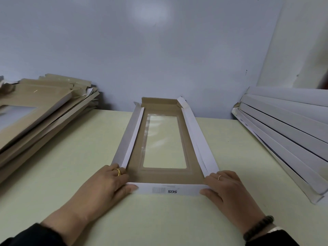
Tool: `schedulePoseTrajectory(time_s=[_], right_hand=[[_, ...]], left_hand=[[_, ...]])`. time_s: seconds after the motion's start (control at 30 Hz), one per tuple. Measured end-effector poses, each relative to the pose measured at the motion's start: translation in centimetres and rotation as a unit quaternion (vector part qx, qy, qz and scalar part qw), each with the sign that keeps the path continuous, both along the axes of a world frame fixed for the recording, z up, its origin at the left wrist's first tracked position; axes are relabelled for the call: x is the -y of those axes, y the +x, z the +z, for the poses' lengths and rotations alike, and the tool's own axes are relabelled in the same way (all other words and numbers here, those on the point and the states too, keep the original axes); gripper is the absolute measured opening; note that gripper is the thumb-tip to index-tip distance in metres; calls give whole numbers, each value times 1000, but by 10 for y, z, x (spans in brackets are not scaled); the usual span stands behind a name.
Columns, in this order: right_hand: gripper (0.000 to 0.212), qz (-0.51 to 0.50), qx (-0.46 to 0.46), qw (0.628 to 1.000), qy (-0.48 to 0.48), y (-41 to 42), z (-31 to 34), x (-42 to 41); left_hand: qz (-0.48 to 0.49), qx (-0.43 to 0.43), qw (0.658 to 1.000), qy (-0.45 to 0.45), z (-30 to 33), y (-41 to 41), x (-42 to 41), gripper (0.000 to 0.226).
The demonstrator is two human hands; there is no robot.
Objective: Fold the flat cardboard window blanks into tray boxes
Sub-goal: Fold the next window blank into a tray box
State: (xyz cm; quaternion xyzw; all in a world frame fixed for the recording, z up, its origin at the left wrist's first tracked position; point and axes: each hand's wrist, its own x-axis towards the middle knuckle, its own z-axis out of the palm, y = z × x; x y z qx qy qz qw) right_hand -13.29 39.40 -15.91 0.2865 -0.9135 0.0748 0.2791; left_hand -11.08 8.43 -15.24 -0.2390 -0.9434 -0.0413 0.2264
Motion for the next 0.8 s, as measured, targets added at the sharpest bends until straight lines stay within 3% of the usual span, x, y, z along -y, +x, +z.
schedulePoseTrajectory(time_s=[0.17,0.37,0.57,0.67,0.77,0.8], right_hand=[[16,-2,26,1000,-2,2,3,2],[21,-4,29,1000,-2,4,3,3],[25,37,26,999,-29,14,7,17],[17,107,79,985,-106,24,5,27],[45,110,96,981,-131,23,6,27],[47,97,83,986,-109,20,7,26]], left_hand=[[29,-64,997,-15,-2,0,-1,61],[48,-29,994,97,-5,5,-3,59],[58,-50,996,52,-6,3,6,59],[116,-36,992,38,-3,1,19,39],[160,-22,985,52,-3,0,27,9],[184,1,980,70,0,3,27,11]])
